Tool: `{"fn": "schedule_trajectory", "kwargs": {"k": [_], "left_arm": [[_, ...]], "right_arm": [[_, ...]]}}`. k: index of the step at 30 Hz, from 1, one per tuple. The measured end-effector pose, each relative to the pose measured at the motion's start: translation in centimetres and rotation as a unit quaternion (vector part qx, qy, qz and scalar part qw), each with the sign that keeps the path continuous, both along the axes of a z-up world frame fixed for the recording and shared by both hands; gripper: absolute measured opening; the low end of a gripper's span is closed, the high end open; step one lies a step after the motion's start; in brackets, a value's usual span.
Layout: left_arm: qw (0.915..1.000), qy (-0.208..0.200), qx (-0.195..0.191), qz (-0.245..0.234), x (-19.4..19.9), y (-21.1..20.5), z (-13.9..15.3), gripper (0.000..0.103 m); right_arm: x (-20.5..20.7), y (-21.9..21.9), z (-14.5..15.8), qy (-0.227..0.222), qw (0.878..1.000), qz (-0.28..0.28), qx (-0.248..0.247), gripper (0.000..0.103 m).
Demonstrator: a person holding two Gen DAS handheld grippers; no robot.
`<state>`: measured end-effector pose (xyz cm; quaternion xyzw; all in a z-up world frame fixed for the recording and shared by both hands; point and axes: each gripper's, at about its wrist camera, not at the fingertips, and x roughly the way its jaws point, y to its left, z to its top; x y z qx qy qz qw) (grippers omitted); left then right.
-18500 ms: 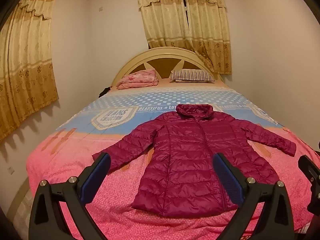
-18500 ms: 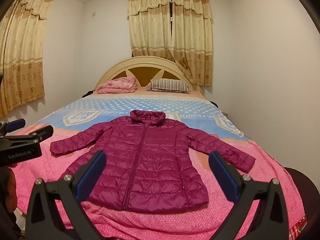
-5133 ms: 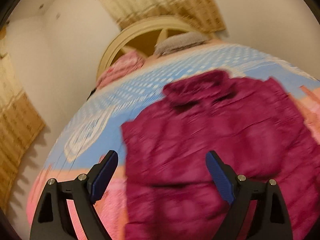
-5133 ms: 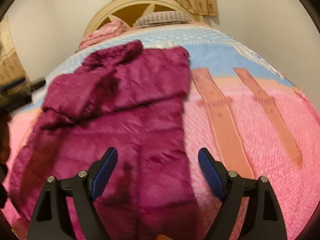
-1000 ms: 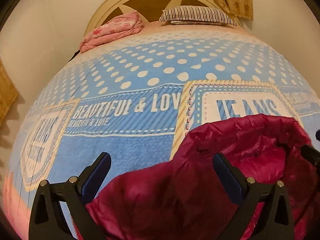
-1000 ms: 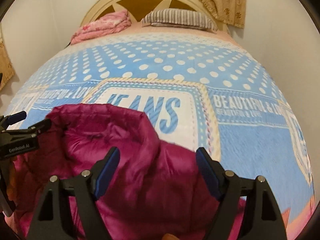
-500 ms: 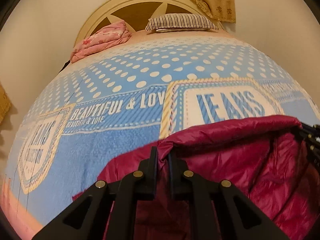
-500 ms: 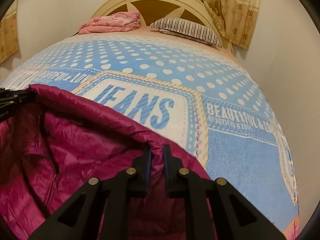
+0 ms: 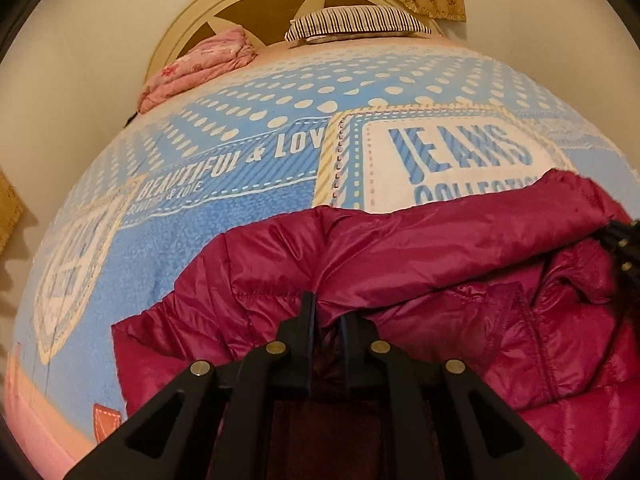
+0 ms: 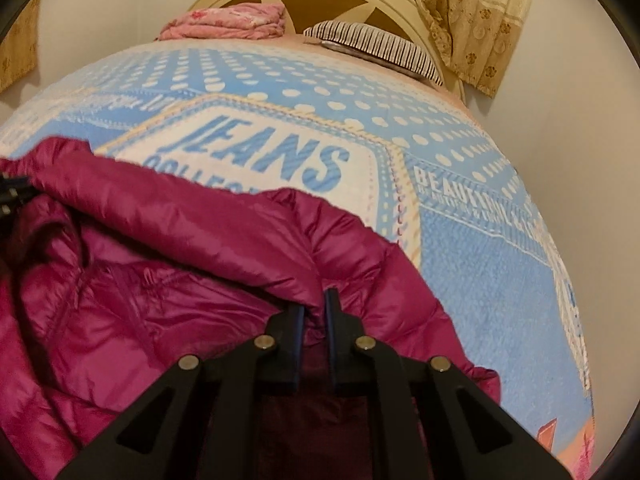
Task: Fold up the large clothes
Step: 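Grasp the jacket hem with both tools and lift it toward the collar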
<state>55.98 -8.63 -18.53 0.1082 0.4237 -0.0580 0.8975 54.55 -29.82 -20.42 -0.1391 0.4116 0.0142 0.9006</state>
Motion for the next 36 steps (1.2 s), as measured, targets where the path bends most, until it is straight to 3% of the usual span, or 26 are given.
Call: {"fn": "schedule_trajectory", "kwargs": {"k": [5,7,8,9,13,15,17,18,20,24,28,31,33,36], "left_arm": [[0.9974,-0.036,-0.061,0.010,-2.3,1.7,3.6,0.018],[0.9939,-0.066,-0.085,0.025,-2.7,2.4,5.7,0.034],[0.9925,-0.076,-0.090,0.034,-2.4,2.4,6.5,0.058],[0.9919,-0.084,-0.085,0.042,-1.9,2.1,7.0,0.074],[0.9952,-0.076,-0.051,0.033,0.6,-0.5,5.7,0.074],[0.9979,-0.051,0.010,0.040,2.0,-2.1,2.9,0.074],[0.9986,-0.012,0.027,0.043,2.7,-2.3,0.1,0.074],[0.9988,-0.004,0.022,0.045,2.7,-2.1,-0.7,0.074],[0.9988,-0.016,0.015,0.043,2.3,-1.8,-0.8,0.074],[0.9991,-0.020,0.016,0.035,2.0,-1.7,-0.3,0.074],[0.9973,-0.057,-0.012,0.045,0.9,-1.8,3.0,0.074],[0.9947,-0.084,-0.043,0.039,0.6,-2.6,5.7,0.074],[0.9954,-0.078,-0.049,0.026,1.2,-3.4,5.8,0.074],[0.9976,-0.040,-0.043,0.038,3.0,-3.8,3.1,0.074]], "right_arm": [[-0.1,-0.2,-0.5,-0.001,1.000,-0.004,0.004,0.011],[-0.1,-0.2,-0.6,-0.002,1.000,-0.004,0.006,0.011],[-0.1,-0.2,-0.7,-0.002,1.000,-0.004,0.006,0.011],[-0.1,-0.2,-0.7,-0.002,1.000,-0.004,0.006,0.011],[-0.1,-0.1,-0.7,0.000,1.000,-0.004,0.006,0.011],[-0.1,-0.2,-0.6,0.001,1.000,-0.003,0.012,0.011],[-0.4,-0.5,-0.4,0.000,1.000,-0.003,0.021,0.011],[-0.6,-0.7,-0.1,0.000,1.000,-0.002,0.028,0.012],[-1.2,-1.3,0.6,0.001,0.999,-0.002,0.046,0.028],[-2.6,-2.8,2.9,0.010,0.996,-0.017,0.085,0.037],[-3.0,-3.5,6.0,-0.027,0.989,-0.047,0.135,0.038],[-1.7,-2.6,7.0,-0.048,0.982,-0.052,0.177,0.051],[-0.2,-1.3,6.5,-0.046,0.981,-0.046,0.182,0.052],[1.5,0.3,5.3,-0.034,0.981,-0.039,0.185,0.052]]}}
